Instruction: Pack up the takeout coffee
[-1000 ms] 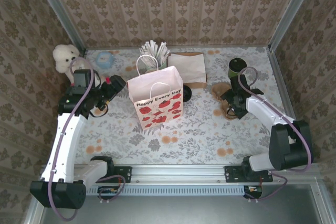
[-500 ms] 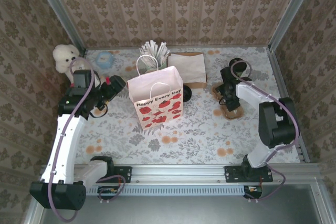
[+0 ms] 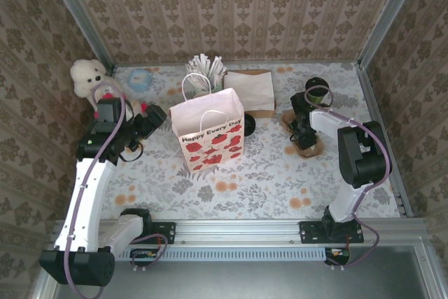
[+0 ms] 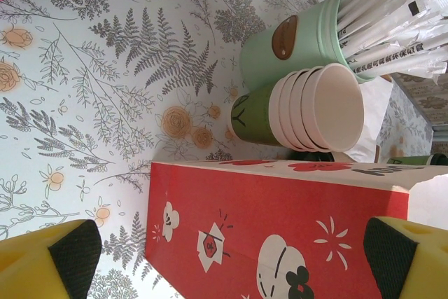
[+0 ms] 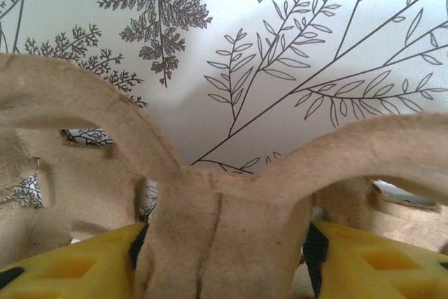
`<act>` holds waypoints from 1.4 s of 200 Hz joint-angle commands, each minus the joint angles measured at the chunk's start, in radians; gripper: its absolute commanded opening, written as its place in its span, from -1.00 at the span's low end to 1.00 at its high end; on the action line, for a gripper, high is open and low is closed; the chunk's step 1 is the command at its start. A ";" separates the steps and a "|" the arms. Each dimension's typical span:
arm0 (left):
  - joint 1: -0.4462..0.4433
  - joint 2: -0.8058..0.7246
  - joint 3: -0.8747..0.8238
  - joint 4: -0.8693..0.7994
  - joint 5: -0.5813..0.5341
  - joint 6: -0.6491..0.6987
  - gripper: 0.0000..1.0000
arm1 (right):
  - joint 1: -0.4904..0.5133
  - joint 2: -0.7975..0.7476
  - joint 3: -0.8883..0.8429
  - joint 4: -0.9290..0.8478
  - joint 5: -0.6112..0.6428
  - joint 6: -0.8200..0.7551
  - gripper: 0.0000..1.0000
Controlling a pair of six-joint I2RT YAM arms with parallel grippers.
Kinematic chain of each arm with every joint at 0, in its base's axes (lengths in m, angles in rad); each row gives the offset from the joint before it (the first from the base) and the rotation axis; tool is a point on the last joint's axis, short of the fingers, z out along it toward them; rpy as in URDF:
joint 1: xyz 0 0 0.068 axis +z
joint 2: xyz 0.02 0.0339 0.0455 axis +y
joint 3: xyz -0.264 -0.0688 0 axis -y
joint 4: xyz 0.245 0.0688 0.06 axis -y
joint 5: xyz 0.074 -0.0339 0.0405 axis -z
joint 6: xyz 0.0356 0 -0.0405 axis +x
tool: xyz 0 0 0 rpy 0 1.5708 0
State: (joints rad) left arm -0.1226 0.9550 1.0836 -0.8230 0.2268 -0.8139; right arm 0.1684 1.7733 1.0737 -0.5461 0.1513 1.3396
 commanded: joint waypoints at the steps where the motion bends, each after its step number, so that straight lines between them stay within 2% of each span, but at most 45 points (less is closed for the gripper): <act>1: 0.006 -0.007 -0.008 0.001 -0.009 0.018 1.00 | 0.008 -0.011 -0.017 0.004 0.033 0.016 0.12; 78: 0.005 -0.017 0.000 0.012 0.030 0.032 1.00 | 0.009 -0.083 -0.103 0.088 0.043 0.019 -0.33; 100: 0.000 -0.022 0.007 0.022 0.036 0.041 1.00 | 0.012 -0.125 -0.135 0.105 0.052 0.012 -0.54; 112: -0.004 -0.021 0.004 0.033 0.046 0.041 1.00 | 0.015 -0.151 -0.147 0.102 0.062 -0.002 -0.59; 157: -0.062 -0.004 -0.018 0.102 0.108 0.036 1.00 | 0.044 -0.279 -0.170 0.077 0.121 -0.070 -0.81; 193: -0.163 0.039 0.006 0.156 0.117 0.049 1.00 | 0.070 -0.431 -0.170 0.109 0.128 -0.244 -0.85; 245: -0.311 0.166 0.052 0.266 0.134 0.042 1.00 | 0.072 -0.647 -0.176 0.210 -0.008 -0.453 -0.86; 280: -0.397 0.263 0.124 0.289 0.174 0.085 1.00 | 0.072 -0.686 -0.113 0.234 -0.139 -0.594 -0.85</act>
State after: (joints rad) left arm -0.4702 1.1755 1.1309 -0.5797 0.3569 -0.7868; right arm 0.2367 1.1038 0.9104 -0.3420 0.1242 0.9024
